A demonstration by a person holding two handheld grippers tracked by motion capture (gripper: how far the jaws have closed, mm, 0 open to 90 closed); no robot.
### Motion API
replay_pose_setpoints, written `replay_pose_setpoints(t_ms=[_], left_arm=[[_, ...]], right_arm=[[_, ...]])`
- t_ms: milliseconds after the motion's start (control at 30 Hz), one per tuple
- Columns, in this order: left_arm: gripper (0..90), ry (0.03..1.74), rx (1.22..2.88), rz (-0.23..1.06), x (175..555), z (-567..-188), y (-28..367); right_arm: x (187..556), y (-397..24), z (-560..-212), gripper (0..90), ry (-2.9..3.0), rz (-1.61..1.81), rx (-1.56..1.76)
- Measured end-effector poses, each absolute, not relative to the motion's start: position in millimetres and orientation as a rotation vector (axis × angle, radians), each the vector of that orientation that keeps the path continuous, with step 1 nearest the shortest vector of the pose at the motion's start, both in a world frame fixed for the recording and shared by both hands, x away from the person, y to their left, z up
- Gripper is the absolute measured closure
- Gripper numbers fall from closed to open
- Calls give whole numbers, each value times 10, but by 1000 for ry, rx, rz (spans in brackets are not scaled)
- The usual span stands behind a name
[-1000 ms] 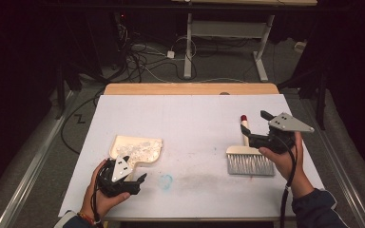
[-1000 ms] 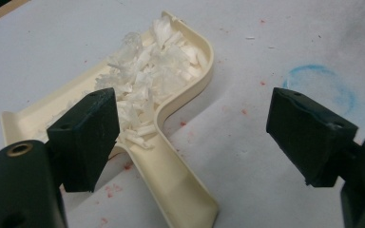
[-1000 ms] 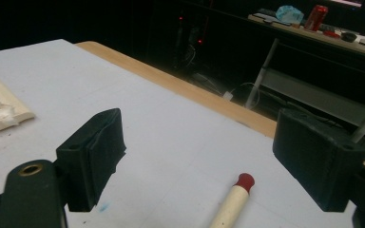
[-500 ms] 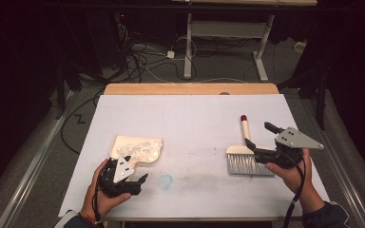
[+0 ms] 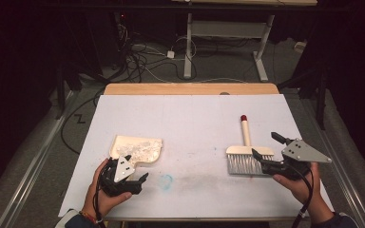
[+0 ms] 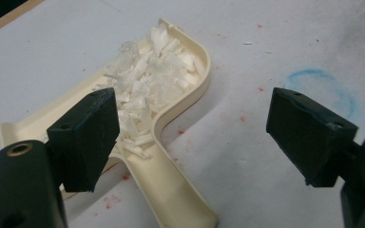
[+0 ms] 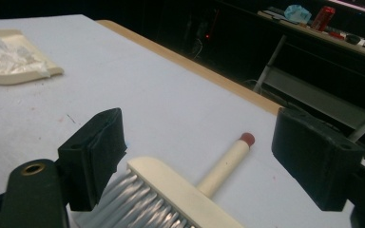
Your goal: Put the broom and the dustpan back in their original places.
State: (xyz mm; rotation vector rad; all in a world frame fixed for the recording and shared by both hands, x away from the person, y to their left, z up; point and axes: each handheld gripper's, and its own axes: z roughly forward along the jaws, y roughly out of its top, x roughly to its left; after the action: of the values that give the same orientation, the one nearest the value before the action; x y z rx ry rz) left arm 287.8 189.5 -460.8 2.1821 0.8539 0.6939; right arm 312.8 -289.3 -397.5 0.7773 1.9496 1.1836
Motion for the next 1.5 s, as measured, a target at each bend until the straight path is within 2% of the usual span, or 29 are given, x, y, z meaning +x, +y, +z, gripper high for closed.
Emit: replay_pose_setpoints(t_ms=[567, 1500], left_arm=[[178, 823, 2168, 720, 2850, -4591, 1875], [178, 781, 2201, 743, 2788, -4609, 1822]], right_arm=[[2935, -2967, -4455, 195, 2051, 1132, 767], [2865, -2962, -4357, 195, 2003, 1143, 750]])
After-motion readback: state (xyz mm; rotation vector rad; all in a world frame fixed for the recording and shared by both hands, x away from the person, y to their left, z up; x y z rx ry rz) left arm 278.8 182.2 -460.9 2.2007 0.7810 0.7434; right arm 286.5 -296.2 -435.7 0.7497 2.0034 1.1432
